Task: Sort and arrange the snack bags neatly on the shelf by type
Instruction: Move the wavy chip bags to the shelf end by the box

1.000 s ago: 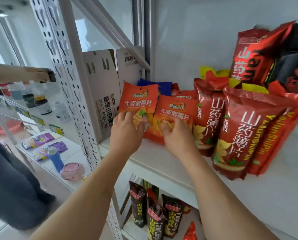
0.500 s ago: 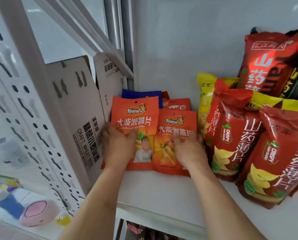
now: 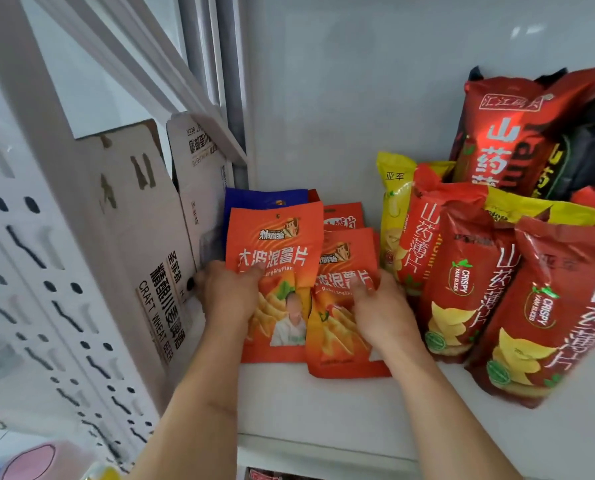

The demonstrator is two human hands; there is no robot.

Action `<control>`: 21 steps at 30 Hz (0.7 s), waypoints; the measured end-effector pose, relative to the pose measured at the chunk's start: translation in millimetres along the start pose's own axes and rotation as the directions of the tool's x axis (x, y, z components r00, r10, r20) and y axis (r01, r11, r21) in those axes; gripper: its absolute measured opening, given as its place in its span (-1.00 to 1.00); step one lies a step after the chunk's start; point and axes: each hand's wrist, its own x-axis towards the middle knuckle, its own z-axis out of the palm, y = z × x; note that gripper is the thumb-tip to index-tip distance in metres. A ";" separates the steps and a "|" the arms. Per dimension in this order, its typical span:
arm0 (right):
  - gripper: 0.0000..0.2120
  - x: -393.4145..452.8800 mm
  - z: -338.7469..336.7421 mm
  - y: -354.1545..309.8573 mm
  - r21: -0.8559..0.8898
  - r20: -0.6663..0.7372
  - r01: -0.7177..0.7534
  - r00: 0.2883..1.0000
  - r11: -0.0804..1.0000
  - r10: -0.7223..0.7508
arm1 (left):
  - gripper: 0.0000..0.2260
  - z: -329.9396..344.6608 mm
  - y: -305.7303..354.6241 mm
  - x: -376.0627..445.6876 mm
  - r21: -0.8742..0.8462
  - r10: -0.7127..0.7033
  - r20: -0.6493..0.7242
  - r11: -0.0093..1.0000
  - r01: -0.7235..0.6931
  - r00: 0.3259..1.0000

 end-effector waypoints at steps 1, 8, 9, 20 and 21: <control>-0.49 -2.5 -1.4 -0.5 0.005 -0.003 0.007 1.000 1.000 -0.007 | -0.40 -2.2 4.3 -4.0 -0.017 0.000 0.021 1.000 0.000 1.000; -0.51 -22.2 -9.1 -4.8 -0.035 -0.051 0.129 0.990 0.991 -0.131 | -0.68 -20.5 29.8 -34.9 0.031 0.076 -0.014 0.997 -0.076 0.997; -0.52 -21.3 -9.0 -4.0 -0.016 -0.055 0.124 0.991 0.992 -0.124 | -0.69 -22.8 31.4 -38.3 0.055 0.103 -0.023 0.993 -0.101 0.994; -0.51 -15.3 -7.1 0.1 0.159 -0.060 0.021 0.998 0.987 -0.011 | -0.78 -59.7 65.5 -29.8 0.173 0.244 -0.074 0.958 -0.228 0.967; -0.50 -14.6 -7.6 -1.0 0.165 -0.062 0.023 0.998 0.986 -0.013 | -0.78 -60.8 66.0 -29.0 0.154 0.231 -0.082 0.964 -0.217 0.969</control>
